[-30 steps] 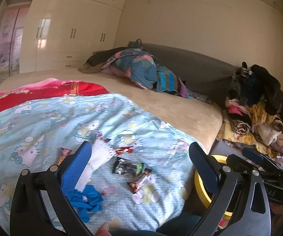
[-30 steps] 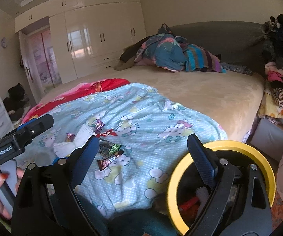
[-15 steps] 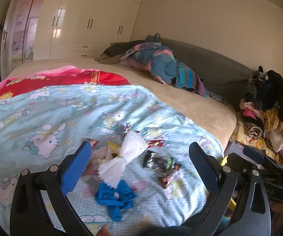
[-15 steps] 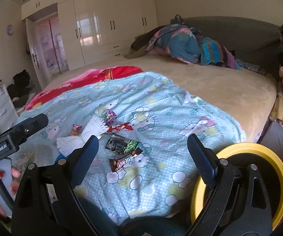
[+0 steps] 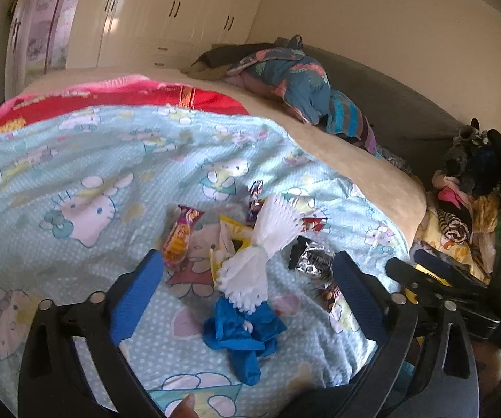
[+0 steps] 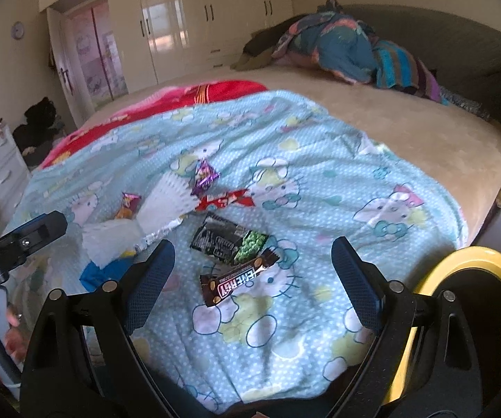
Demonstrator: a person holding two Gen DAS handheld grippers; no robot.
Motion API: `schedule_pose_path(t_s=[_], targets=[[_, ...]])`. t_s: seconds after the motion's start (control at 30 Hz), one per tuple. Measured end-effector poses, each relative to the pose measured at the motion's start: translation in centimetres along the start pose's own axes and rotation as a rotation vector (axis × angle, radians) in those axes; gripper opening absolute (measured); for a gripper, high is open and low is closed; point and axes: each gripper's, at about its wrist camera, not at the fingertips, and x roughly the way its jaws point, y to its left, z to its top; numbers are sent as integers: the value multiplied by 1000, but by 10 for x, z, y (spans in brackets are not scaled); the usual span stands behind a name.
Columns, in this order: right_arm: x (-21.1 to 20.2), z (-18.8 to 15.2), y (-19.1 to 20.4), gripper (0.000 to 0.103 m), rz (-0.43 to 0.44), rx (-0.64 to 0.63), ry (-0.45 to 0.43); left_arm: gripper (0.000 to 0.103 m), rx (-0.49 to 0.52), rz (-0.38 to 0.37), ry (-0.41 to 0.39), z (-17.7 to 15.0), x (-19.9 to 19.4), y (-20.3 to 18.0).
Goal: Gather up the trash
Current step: 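Grasp the brown candy bar with right gripper while left grasps white mesh sleeve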
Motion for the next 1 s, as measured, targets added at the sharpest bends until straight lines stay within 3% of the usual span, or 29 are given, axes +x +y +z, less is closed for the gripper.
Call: schedule_pose_path(t_s=[0.07,0.33,0.47,0.73,0.87,1.0], targets=[[10,-2,1,83,3,0,27,78,-2,3,16,-3,5,2],[41,-9,0,82,34,21,101,63,-15,-23,53,-9,20,3],[57,-13,0,67,63,31,154,57,-1,-30,63,-11,25,-1],[83,-27,-7,46,89,100,231,55,-9,-33,77,-13,30,1],[84,-33,-8,29,102,112,227,49,-22,-34,85,-12,34,3],[78,-36,-7,24,102,114,203,42,-26,-43,92,-13,36,4]])
